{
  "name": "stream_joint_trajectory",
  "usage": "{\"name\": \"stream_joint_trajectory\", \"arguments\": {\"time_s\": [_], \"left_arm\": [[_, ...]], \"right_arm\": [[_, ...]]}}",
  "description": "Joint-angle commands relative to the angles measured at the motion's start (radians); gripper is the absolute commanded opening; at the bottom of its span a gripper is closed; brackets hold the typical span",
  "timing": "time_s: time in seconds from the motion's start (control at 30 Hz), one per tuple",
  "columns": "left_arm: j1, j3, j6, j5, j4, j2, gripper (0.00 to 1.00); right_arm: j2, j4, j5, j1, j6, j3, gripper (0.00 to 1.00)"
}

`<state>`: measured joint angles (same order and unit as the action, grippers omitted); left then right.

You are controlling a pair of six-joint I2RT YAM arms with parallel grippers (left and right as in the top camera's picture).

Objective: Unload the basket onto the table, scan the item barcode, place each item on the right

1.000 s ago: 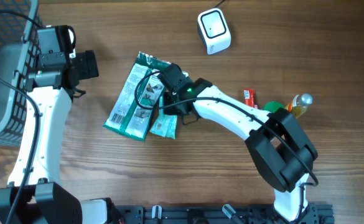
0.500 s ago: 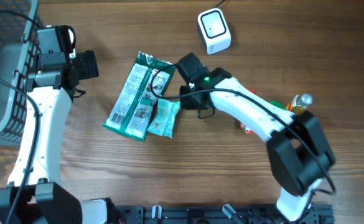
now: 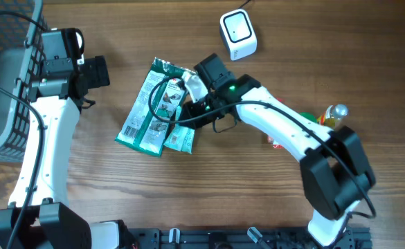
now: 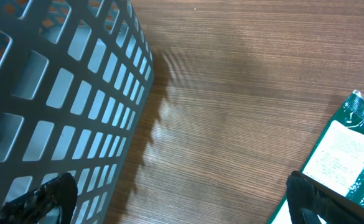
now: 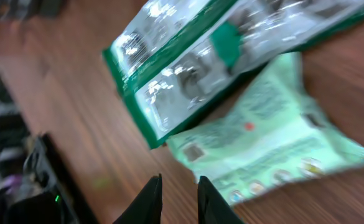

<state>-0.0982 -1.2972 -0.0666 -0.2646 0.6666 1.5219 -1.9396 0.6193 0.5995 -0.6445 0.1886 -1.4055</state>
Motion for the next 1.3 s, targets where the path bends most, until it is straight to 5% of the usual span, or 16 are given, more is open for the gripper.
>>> {"name": "stream_joint_trajectory", "arguments": {"time_s": [0.0, 0.33, 0.63, 1.27], "left_arm": [[0.000, -0.002, -0.008, -0.002, -0.003, -0.002, 1.00], [0.000, -0.002, -0.008, -0.002, -0.003, -0.002, 1.00], [0.000, -0.002, -0.008, -0.002, -0.003, -0.002, 1.00], [0.000, -0.002, -0.008, -0.002, -0.003, -0.002, 1.00]], "right_arm": [[-0.107, -0.018, 0.280, -0.004, -0.203, 0.003, 0.22], [-0.336, -0.084, 0.299, -0.004, -0.233, 0.007, 0.24], [-0.166, -0.099, 0.445, 0.004, -0.214, -0.038, 0.21], [-0.169, -0.216, 0.034, 0.001, -0.108, 0.072, 0.21]]}}
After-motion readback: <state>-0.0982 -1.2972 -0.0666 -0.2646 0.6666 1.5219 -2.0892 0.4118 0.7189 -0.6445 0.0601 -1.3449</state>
